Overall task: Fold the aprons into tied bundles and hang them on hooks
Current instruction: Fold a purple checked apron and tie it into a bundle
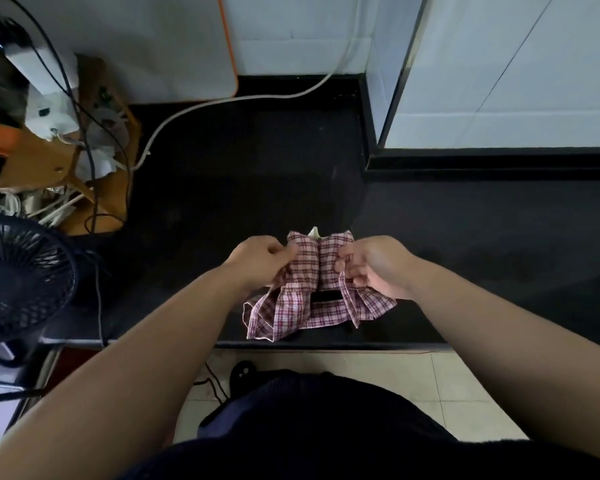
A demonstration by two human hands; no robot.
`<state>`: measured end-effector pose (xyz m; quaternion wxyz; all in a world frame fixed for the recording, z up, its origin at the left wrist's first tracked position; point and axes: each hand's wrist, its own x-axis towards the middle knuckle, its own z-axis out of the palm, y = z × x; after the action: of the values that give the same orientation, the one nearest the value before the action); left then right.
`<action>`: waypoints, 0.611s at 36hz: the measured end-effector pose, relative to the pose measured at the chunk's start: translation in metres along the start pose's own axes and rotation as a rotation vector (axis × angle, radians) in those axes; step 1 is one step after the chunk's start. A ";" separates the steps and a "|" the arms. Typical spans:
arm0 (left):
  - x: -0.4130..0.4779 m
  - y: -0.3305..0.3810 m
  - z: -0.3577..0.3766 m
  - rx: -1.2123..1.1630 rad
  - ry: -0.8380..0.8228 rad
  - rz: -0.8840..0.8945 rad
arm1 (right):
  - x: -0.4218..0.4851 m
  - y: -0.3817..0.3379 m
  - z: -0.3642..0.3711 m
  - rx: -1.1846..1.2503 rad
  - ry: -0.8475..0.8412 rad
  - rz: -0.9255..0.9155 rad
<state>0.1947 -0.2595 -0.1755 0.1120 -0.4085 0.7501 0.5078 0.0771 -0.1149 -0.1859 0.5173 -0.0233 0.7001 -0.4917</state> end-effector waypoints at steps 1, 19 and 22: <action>-0.001 0.003 -0.002 -0.200 -0.071 -0.056 | 0.000 0.002 -0.002 -0.010 -0.017 -0.016; -0.008 -0.025 0.019 -0.087 0.430 0.264 | 0.014 0.017 -0.001 -0.914 0.251 -0.610; -0.007 -0.033 0.028 -0.070 0.516 0.368 | 0.014 0.020 0.001 -0.742 0.252 -0.566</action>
<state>0.2162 -0.2376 -0.2064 -0.1897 -0.3847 0.7974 0.4246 0.0812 -0.1125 -0.2098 0.2312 -0.3363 0.8514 -0.3295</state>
